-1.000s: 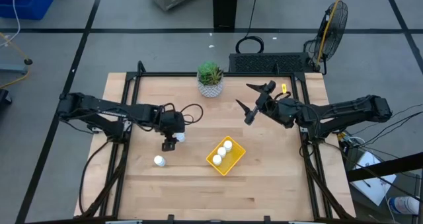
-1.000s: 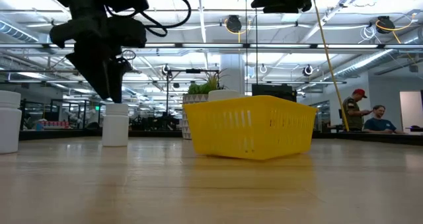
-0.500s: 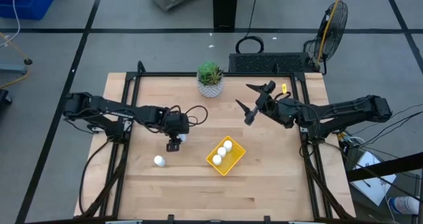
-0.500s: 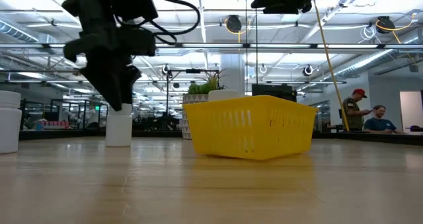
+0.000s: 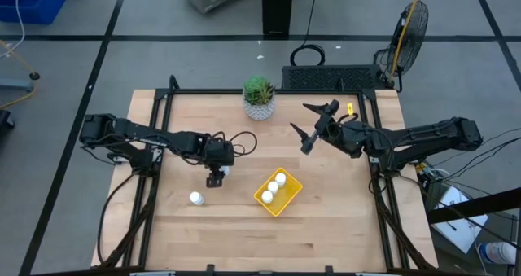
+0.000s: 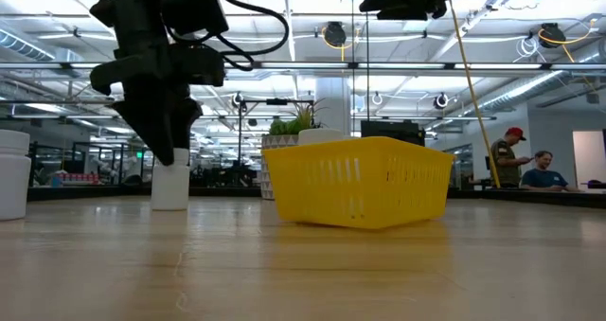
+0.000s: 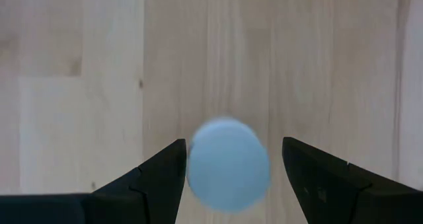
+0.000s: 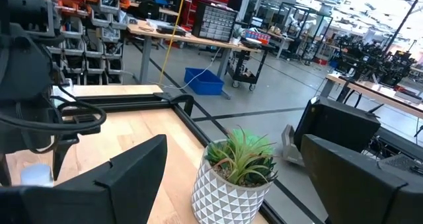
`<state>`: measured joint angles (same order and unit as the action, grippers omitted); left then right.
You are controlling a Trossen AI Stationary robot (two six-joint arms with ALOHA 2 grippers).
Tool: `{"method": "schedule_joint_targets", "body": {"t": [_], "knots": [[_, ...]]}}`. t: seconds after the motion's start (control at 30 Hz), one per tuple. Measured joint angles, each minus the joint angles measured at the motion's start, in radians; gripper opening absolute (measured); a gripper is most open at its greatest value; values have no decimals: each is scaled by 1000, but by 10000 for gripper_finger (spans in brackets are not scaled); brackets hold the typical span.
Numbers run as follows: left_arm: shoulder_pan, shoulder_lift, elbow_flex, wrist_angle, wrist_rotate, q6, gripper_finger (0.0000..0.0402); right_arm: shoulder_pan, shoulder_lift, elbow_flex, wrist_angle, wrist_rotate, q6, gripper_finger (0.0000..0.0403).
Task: Pick and place pill bottles into a basket
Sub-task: Put the white pill bottle into the yellow basket
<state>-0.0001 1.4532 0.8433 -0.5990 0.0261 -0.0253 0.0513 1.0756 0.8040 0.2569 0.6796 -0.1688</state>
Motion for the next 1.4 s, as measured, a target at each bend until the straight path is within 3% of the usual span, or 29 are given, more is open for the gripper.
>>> {"method": "schedule_joint_targets", "body": {"t": [0.23, 0.43, 0.67, 0.87, 1.1, 1.27, 1.4], "knots": [[0, 0, 0, -3, -51, -6, 246, 0, 0, 0, 0, 0, 0, 338], [0, 0, 0, -1, -51, 0, 159, 0, 0, 0, 0, 0, 0, 338], [-8, 0, 0, 23, -34, 3, 159, -1, 0, 0, 0, 14, -7, 338], [-66, -30, 5, 200, -77, 73, 159, -23, 0, 0, -3, 29, -3, 338], [-141, -58, 165, 269, -15, 179, 159, -28, 0, 0, 5, 27, -1, 338], [-177, -2, 353, 154, -8, 278, 159, -29, 0, 0, 11, 26, 1, 338], [-177, 113, 523, 16, -22, 344, 159, -29, 0, 0, 12, 26, 8, 338]]}}
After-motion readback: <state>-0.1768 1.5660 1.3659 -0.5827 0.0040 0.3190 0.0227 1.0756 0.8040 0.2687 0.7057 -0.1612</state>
